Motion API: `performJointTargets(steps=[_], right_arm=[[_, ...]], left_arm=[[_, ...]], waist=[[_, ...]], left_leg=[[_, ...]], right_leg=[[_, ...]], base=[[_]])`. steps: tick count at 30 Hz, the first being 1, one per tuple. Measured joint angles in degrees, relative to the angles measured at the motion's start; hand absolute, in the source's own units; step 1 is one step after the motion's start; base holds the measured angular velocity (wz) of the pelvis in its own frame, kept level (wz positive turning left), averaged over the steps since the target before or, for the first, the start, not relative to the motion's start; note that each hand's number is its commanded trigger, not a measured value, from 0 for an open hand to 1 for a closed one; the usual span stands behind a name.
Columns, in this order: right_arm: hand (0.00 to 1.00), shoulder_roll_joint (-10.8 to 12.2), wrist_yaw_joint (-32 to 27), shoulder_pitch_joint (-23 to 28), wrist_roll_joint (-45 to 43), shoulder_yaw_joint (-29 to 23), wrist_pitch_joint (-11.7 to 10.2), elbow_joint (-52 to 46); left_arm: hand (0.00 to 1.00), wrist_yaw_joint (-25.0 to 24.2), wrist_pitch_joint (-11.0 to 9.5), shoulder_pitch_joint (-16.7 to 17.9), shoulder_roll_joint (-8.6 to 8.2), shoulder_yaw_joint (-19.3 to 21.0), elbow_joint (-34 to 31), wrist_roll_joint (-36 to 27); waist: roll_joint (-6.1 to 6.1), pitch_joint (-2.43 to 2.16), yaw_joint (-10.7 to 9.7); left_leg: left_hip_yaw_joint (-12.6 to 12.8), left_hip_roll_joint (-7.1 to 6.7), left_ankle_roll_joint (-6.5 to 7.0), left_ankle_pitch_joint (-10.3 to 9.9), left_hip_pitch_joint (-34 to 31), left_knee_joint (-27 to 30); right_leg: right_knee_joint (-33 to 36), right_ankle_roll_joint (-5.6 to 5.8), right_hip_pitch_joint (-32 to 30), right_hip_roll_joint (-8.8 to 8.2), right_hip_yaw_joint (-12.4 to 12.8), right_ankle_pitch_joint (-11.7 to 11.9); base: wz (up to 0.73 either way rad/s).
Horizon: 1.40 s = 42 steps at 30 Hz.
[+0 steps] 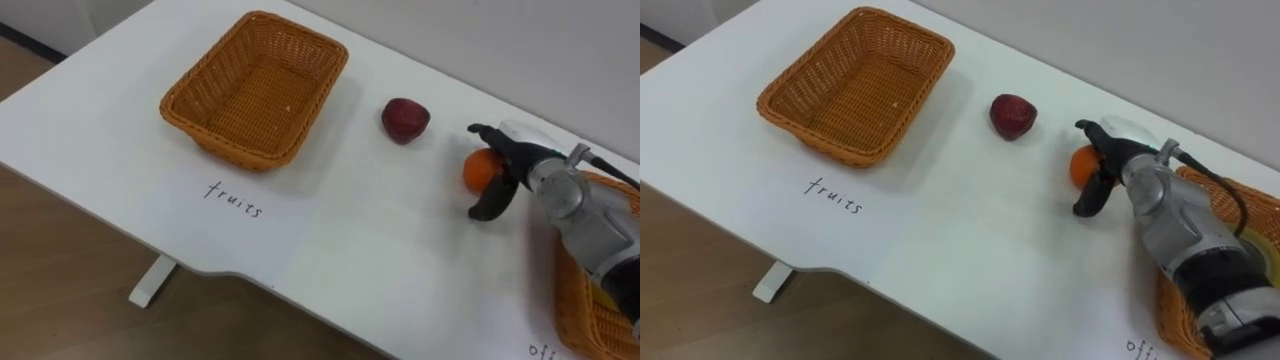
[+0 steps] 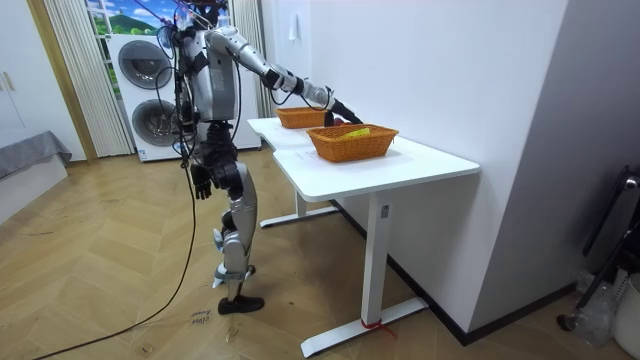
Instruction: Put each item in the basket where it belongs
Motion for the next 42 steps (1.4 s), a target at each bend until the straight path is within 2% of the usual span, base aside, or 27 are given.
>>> performJointTargets(steps=[12,14,22,42], right_arm=[[0.00,0.00,0.59,-0.04,-0.02,0.09,-0.17,0.34],[0.00,-0.01,0.85,-0.05,0.02,0.09,-0.46,0.85],[0.00,-0.01,1.27,-0.13,0.00,0.09,-0.63,2.12],[0.00,-0.01,2.91,-2.07,-0.05,0.09,-0.56,4.96]], left_arm=[[0.00,1.04,-0.48,-0.05,-0.03,-1.23,0.01,0.01],[0.00,1.12,-0.48,-0.08,-0.03,-1.24,0.01,-0.02],[0.00,1.20,-0.46,-0.08,-0.03,-1.29,0.03,-0.04],[0.00,0.93,-0.28,-2.43,-0.05,-1.52,0.43,-0.11]], waist=[[-0.24,0.11,0.36],[-0.17,0.34,0.67],[-0.86,0.73,0.89],[-0.76,0.82,1.04]], left_leg=[[0.05,0.01,0.00,0.00,0.02,0.08],[0.03,0.02,0.00,-0.01,-0.01,-0.02],[-0.05,0.00,0.00,-0.04,-0.40,0.18],[-0.06,0.00,0.01,-0.03,-0.19,0.12]], right_leg=[[-0.01,0.01,-0.03,-0.03,-0.09,0.01],[0.00,0.01,0.01,-0.02,-0.09,0.01],[0.02,0.02,-0.03,-0.01,-0.15,0.04],[-0.08,0.04,-0.06,0.03,-0.11,0.11]], base=[[0.00],[0.00],[0.00],[0.00]])
